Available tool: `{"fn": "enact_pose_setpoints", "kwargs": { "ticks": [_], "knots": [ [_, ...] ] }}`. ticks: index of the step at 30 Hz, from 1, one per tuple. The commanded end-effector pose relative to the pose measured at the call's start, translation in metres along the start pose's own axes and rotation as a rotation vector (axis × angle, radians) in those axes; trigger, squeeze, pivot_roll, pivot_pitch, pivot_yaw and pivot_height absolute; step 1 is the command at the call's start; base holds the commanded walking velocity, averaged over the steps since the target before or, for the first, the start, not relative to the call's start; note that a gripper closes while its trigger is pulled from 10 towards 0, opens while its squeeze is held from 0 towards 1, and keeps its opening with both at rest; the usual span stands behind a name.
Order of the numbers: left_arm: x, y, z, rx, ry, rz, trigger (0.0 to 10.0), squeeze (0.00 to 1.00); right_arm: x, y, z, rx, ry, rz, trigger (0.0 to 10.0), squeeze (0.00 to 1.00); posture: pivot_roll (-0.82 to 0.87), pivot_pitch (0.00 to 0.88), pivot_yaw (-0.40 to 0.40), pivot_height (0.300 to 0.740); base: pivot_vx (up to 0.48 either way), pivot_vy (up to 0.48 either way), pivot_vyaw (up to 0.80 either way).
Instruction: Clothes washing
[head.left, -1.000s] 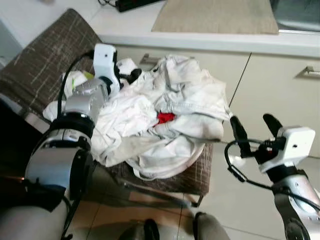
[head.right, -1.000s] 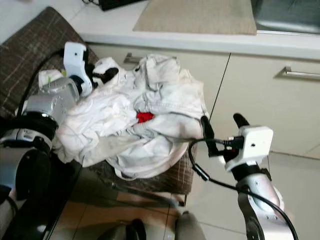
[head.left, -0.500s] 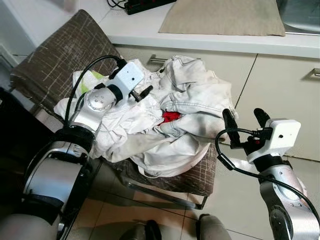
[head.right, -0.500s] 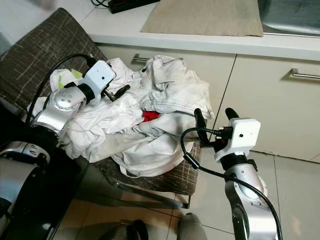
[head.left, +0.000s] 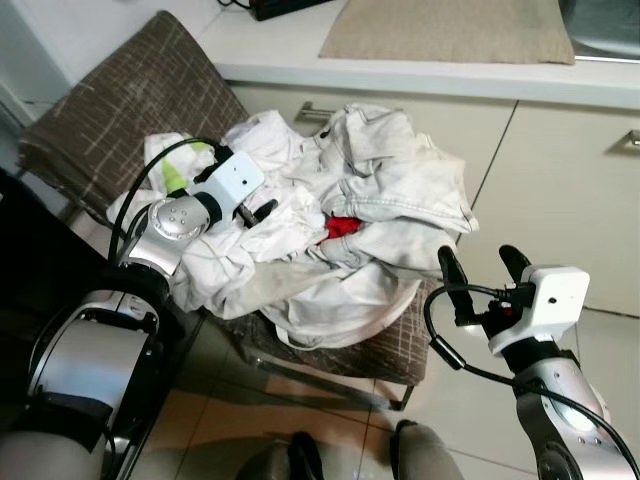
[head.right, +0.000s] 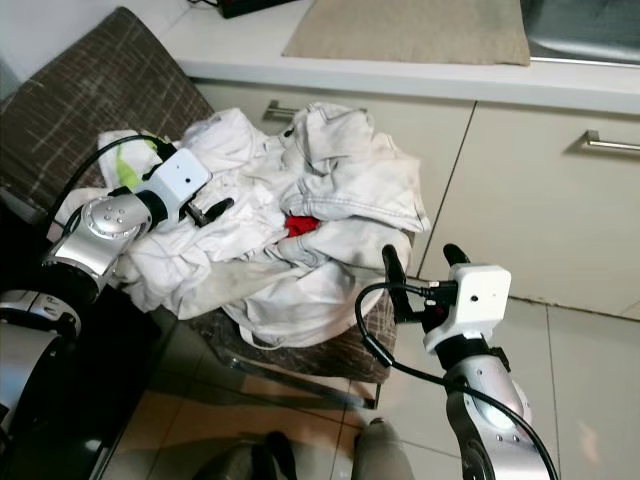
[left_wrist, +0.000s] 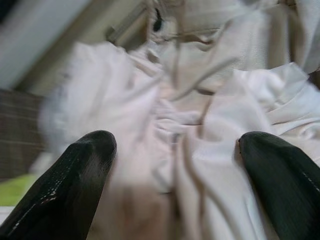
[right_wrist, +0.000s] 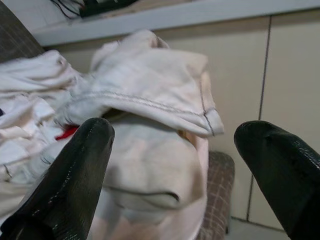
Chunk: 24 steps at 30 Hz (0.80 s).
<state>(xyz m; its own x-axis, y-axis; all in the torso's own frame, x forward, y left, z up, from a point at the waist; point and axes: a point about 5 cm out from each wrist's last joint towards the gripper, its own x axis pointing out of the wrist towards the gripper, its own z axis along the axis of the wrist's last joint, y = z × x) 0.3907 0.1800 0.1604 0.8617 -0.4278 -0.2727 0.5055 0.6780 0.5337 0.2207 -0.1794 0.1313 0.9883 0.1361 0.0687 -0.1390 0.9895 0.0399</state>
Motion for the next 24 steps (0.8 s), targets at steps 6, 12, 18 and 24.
{"fn": "enact_pose_setpoints", "kwargs": {
  "ticks": [6, 12, 18, 24],
  "knots": [
    [0.001, -0.019, -0.016, -0.029, 0.040, -0.042, 10.0, 0.00, -0.005, 0.001, 0.006, -0.018, 0.011, 0.026, 10.0, 0.00, -0.40, 0.264, 0.134, 0.740, 0.000, 0.000, 0.00],
    [0.002, -0.042, -0.029, 0.295, 0.083, -0.021, 10.0, 0.00, -0.004, -0.001, 0.009, -0.034, 0.014, 0.033, 10.0, 0.00, -0.42, 0.260, 0.122, 0.740, 0.000, 0.000, 0.00],
    [0.002, -0.055, -0.038, 0.450, 0.094, -0.004, 1.0, 0.00, -0.004, -0.002, 0.012, -0.043, 0.018, 0.030, 10.0, 0.00, -0.43, 0.250, 0.114, 0.740, 0.000, 0.000, 0.00],
    [0.004, -0.049, -0.037, 0.080, 0.103, 0.081, 0.0, 0.00, 0.001, -0.003, 0.011, -0.043, 0.017, 0.033, 10.0, 0.00, -0.43, 0.233, 0.114, 0.740, 0.000, 0.000, 0.00]
  ]
}}
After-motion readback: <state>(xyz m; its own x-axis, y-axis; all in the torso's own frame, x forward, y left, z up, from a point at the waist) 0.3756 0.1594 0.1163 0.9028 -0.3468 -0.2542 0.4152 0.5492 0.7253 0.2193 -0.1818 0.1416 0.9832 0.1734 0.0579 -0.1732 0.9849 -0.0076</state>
